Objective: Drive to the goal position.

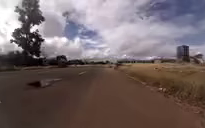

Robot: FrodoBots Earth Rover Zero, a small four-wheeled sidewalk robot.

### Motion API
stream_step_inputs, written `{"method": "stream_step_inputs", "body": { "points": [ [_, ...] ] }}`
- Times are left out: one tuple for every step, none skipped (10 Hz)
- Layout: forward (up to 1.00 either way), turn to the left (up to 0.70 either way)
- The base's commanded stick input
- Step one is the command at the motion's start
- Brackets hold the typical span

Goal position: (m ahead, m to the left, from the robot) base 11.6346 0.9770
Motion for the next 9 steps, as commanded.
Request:
{"method": "stream_step_inputs", "body": {
  "points": [
    [0.7, 0.0],
    [0.7, 0.0],
    [0.7, 0.0],
    [0.7, 0.0],
    [0.7, 0.0],
    [0.7, 0.0],
    [0.7, 0.0],
    [0.7, 0.0],
    [0.7, 0.0]
  ]
}}
